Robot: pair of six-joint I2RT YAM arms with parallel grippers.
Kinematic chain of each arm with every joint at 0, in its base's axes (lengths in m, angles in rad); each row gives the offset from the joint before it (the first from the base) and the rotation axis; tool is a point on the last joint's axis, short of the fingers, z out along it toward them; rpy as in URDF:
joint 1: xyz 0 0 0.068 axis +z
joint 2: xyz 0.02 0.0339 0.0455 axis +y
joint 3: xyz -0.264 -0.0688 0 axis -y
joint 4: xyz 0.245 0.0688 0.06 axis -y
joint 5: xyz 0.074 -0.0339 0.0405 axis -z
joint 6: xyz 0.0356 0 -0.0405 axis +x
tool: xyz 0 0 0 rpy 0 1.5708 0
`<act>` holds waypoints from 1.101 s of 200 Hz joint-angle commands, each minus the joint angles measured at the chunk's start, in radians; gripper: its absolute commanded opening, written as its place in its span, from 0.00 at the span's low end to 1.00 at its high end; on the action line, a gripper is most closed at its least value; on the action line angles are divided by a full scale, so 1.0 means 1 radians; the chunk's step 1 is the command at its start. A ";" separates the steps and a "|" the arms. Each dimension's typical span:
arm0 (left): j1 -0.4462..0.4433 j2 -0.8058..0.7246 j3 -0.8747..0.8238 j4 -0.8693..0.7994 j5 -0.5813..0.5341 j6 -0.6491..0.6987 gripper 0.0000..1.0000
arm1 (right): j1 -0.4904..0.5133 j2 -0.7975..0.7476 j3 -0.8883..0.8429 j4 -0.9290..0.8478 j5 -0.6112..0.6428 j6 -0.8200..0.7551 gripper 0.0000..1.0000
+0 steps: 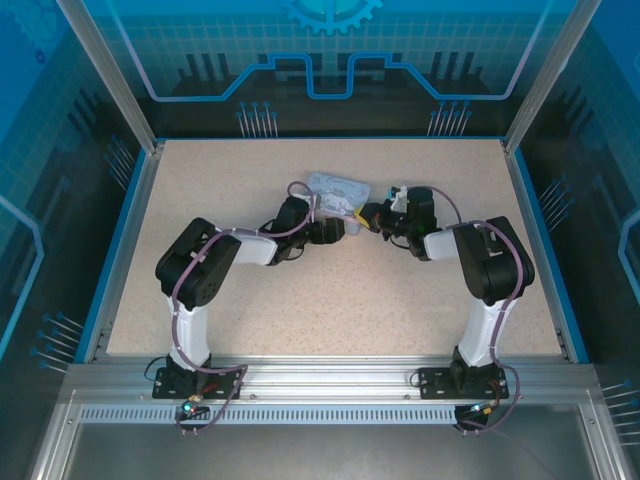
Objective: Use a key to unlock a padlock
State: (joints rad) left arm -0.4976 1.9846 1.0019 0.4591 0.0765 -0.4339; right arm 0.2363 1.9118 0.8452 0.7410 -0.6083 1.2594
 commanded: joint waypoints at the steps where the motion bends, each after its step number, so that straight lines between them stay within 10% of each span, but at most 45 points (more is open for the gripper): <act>1: -0.003 0.040 0.039 -0.033 0.004 0.072 0.93 | -0.007 0.049 -0.008 -0.095 0.013 -0.020 0.00; 220: -0.054 0.109 0.121 0.161 0.188 -0.133 0.94 | -0.015 0.079 0.000 -0.100 0.009 -0.020 0.00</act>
State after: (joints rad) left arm -0.5327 2.0727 1.0939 0.5346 0.1799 -0.4889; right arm 0.2279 1.9377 0.8661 0.7605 -0.6102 1.2552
